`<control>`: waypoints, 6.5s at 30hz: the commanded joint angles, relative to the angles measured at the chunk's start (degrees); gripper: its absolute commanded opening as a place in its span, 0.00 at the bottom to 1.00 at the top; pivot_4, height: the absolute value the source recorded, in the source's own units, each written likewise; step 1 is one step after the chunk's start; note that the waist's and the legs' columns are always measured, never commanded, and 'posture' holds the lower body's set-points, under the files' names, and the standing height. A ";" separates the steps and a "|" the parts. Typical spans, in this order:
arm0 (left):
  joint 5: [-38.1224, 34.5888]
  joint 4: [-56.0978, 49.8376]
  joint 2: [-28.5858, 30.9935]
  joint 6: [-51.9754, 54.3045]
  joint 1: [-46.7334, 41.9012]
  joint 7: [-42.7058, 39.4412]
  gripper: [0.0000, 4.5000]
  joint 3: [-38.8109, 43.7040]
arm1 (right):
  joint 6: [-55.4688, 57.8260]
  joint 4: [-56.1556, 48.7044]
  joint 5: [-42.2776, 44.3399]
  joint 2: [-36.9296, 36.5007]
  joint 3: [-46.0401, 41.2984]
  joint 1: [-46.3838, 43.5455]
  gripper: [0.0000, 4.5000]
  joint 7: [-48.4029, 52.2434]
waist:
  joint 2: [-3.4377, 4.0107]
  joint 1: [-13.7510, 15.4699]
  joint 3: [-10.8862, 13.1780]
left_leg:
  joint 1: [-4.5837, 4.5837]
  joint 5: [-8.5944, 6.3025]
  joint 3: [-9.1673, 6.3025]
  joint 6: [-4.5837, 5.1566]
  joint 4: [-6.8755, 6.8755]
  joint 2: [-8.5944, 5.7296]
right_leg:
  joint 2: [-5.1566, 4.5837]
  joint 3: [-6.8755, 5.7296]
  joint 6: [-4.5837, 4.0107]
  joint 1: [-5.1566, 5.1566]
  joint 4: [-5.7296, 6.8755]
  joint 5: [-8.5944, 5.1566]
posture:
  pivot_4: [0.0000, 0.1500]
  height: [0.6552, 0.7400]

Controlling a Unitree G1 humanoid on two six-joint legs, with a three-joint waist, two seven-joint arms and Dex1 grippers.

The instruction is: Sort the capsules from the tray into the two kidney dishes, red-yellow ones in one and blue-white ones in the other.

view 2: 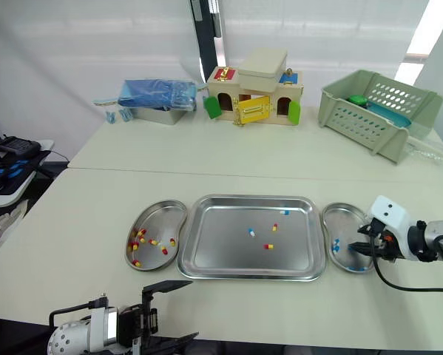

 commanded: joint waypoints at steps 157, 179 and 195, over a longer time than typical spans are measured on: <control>-1.92 -6.92 0.45 2.00 5.27 2.48 1.00 2.50 | -13.18 3.42 -3.10 1.26 -6.50 4.44 0.35 3.16 | -0.07 0.08 0.06 | -0.02 0.00 0.01 -0.01 0.00 0.00 | 0.00 0.01 0.00 0.00 -0.01 0.00 | 1.00 1.00; 2.19 -7.68 1.40 7.93 5.59 15.63 1.00 8.83 | -17.12 10.88 2.04 2.26 -12.27 3.42 0.99 6.53 | -0.07 0.14 0.06 | -0.02 0.00 0.01 -0.01 0.00 0.00 | 0.00 0.01 0.00 0.01 -0.03 0.00 | 1.00 1.00; 3.67 5.50 28.58 44.25 2.05 27.63 1.00 39.58 | -37.95 40.34 0.76 1.41 -15.69 1.66 0.99 14.89 | -0.14 -0.82 0.22 | 0.10 -0.01 0.05 -0.01 -0.13 0.01 | 0.02 0.08 0.00 0.00 -0.01 -0.01 | 1.00 1.00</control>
